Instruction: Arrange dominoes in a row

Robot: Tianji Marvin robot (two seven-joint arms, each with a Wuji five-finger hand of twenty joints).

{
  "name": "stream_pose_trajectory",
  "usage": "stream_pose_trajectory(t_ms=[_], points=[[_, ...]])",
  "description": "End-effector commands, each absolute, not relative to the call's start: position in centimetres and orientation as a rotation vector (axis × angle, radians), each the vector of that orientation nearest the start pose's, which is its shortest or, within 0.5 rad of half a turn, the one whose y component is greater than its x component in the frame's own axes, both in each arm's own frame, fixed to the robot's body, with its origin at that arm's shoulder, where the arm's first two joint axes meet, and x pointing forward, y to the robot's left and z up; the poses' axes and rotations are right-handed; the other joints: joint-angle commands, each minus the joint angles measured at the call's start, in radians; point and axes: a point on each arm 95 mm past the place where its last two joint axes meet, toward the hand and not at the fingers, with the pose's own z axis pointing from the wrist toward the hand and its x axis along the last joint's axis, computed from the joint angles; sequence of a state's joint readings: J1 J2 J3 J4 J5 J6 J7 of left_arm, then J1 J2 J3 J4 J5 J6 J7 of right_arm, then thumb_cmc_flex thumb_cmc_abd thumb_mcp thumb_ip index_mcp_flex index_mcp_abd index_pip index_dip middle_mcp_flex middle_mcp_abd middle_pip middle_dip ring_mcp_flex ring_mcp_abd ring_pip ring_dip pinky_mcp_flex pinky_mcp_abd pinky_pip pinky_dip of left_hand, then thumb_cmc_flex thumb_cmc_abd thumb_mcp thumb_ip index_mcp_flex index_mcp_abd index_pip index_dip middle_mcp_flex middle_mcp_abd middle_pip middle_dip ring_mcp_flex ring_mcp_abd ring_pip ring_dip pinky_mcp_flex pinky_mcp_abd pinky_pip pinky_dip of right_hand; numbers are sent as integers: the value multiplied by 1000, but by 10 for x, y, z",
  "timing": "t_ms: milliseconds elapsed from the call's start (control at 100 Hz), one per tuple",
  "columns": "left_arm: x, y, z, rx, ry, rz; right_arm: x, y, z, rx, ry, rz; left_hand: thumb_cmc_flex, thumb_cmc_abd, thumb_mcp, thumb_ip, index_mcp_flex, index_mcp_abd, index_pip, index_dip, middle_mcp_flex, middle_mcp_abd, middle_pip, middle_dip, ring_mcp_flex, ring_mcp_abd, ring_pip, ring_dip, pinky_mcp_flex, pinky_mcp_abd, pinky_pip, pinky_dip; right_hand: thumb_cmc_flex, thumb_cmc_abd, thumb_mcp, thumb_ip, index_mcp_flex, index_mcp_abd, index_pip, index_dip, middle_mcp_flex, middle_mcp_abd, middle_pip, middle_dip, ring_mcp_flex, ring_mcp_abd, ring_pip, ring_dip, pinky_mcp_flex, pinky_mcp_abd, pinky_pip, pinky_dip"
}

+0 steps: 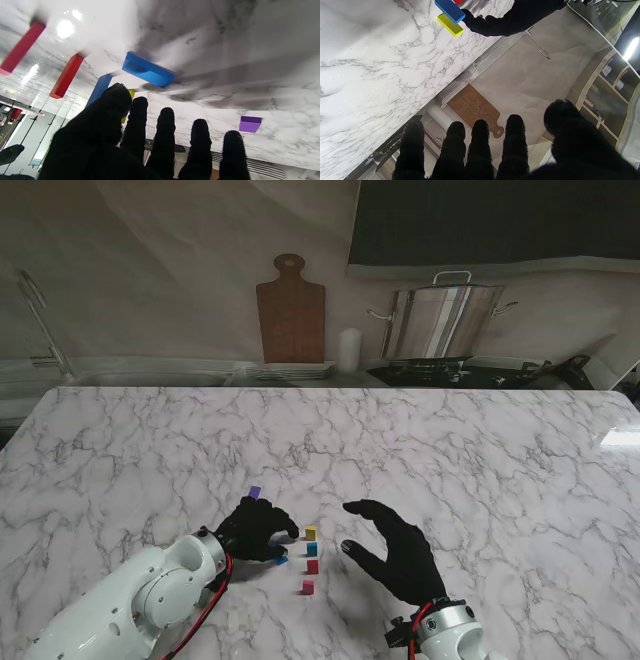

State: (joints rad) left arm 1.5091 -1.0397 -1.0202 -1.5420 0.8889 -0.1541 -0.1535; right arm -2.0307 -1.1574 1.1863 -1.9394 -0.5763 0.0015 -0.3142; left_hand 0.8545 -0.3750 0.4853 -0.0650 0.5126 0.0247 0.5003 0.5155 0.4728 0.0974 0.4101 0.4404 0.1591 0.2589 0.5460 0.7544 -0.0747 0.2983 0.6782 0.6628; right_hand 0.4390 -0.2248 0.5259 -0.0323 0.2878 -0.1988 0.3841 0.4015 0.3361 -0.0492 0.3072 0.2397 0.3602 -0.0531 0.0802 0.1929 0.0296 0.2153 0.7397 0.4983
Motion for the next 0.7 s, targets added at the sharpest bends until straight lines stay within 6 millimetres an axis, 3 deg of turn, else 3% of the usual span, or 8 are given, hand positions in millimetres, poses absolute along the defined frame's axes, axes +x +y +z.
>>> stream_pose_trajectory(t_ms=[0, 540, 690], points=[[373, -38, -378, -1265, 1969, -1474, 255, 58, -330, -2188, -1248, -2427, 17, 6, 9, 23, -34, -27, -22, -23, -49, 13, -18, 2, -32, 15, -16, -9, -22, -17, -27, 23, -14, -20, 17, 10, -1, -13, 7, 5, 8, -3, 15, 6, 21, 0, 19, 8, 3, 4, 17, 10], [364, -20, -381, -1085, 2082, -1455, 255, 57, -330, -2189, -1248, -2427, 38, -20, 58, 20, -83, -56, -68, -50, -119, 4, -50, -19, -45, 6, -49, -38, -14, -24, -50, 40, -14, -21, 19, 10, -1, -14, 8, 5, 8, -4, 15, 6, 23, 0, 20, 8, 7, 3, 23, 13], [363, -20, -384, -1052, 2096, -1454, 255, 57, -330, -2191, -1247, -2427, 29, -54, 122, 6, -130, -70, 32, 23, -146, -2, -35, -21, -44, 0, -37, -44, -12, -26, -25, 37, -14, -21, 20, 10, -1, -14, 8, 5, 8, -2, 15, 6, 25, 1, 21, 9, 9, 4, 27, 15]])
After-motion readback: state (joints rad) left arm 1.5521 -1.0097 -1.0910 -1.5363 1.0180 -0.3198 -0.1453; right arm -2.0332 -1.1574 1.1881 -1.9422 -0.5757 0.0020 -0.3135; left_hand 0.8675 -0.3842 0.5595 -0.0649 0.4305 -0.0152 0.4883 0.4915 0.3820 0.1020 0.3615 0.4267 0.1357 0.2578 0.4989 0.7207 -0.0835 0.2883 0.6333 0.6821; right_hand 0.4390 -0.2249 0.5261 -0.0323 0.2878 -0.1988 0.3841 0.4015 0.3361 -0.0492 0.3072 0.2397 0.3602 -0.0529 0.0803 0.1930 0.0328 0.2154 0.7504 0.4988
